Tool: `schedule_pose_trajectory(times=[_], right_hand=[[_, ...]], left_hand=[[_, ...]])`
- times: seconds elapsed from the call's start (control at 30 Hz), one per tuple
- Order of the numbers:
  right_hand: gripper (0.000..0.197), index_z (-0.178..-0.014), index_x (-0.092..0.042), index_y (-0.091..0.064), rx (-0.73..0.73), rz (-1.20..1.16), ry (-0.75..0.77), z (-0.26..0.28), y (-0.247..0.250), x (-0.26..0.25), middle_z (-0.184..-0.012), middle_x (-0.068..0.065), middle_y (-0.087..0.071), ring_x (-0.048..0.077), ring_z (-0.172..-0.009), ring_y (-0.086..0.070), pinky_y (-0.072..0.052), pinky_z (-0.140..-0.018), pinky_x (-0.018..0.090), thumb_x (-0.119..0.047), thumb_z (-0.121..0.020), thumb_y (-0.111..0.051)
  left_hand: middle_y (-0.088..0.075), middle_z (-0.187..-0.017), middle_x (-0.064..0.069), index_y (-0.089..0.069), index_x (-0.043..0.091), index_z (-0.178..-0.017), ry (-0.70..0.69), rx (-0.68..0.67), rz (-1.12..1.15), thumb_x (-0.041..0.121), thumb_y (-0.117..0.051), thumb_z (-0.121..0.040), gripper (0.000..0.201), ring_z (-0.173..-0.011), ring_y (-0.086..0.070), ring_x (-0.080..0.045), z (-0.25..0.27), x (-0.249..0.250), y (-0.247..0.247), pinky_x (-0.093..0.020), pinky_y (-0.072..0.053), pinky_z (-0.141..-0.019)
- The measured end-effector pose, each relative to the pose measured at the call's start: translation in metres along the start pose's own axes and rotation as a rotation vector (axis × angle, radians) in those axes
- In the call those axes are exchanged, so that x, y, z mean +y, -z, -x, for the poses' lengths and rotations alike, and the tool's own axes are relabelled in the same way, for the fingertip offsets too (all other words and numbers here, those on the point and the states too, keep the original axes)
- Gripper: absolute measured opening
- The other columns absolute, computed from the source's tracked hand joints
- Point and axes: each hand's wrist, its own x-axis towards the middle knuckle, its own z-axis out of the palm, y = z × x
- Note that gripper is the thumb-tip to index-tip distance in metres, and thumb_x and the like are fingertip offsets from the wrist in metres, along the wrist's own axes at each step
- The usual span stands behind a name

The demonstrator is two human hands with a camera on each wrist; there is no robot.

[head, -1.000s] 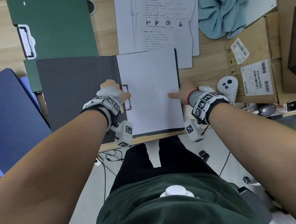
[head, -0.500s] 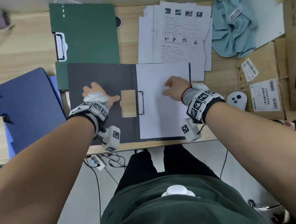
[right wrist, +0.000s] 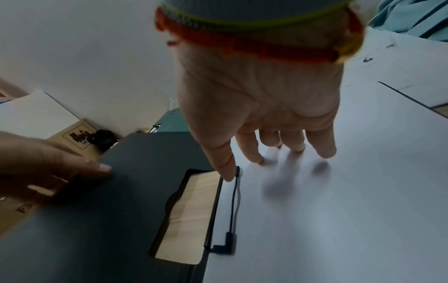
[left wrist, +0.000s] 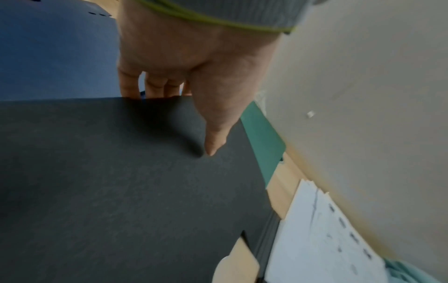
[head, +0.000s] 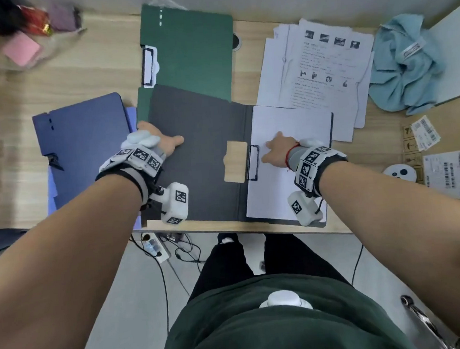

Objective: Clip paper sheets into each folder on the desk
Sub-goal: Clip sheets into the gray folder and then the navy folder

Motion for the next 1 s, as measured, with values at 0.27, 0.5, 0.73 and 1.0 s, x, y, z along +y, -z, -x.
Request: schedule_pose_trajectory(times=[0.27,0.5,0.73,1.0], right_hand=[[0.063,-0.145,-0.014,-0.045,-0.094,-0.174,0.101,0.025,0.024,0.001,-0.152,0.007,-0.04,0.028,-0.137,-0.041,-0.033,-0.111,0.04,-0.053,-0.096,-0.047],[0.077,-0.123,-0.016,-0.064,-0.125,-1.056,0.193,0.067,0.073,0.027,-0.115,0.003,-0.071,0.026,-0.099,-0.07,-0.055,-0.091,0.042,-0.077,-0.086,-0.035],[0.061,-0.115,-0.02,-0.069,0.059,-1.263,0.046,0.075,0.068,0.098,-0.108,0.0,-0.073,0.018,-0.092,-0.068,-0.056,-0.082,0.034,-0.07,-0.088,-0.047],[0.015,-0.107,-0.016,-0.06,-0.031,-1.166,-0.234,0.042,0.013,0.14,-0.095,-0.002,-0.068,0.011,-0.079,-0.063,-0.053,-0.063,0.018,-0.027,-0.097,-0.059]], left_hand=[[-0.071,-0.074,-0.007,-0.068,0.011,-0.086,-0.35,-0.073,0.076,0.071,-0.044,-0.074,0.065,-0.065,-0.067,-0.028,0.025,0.035,0.049,-0.037,-0.057,-0.075],[-0.074,-0.079,-0.001,-0.067,0.019,-0.092,-0.613,-0.325,0.425,0.076,-0.031,-0.088,0.067,-0.066,-0.074,-0.022,0.086,0.099,0.04,-0.032,-0.06,-0.064],[-0.061,-0.078,-0.009,-0.064,0.011,-0.095,-0.574,-0.385,0.241,0.054,-0.048,-0.094,0.046,-0.071,-0.062,-0.027,0.079,0.126,-0.032,-0.035,-0.058,-0.065],[-0.065,-0.076,-0.008,-0.062,0.01,-0.081,-0.403,-0.374,-0.073,0.07,-0.055,-0.06,0.064,-0.077,-0.07,-0.028,0.046,0.126,-0.105,-0.042,-0.059,-0.08]])
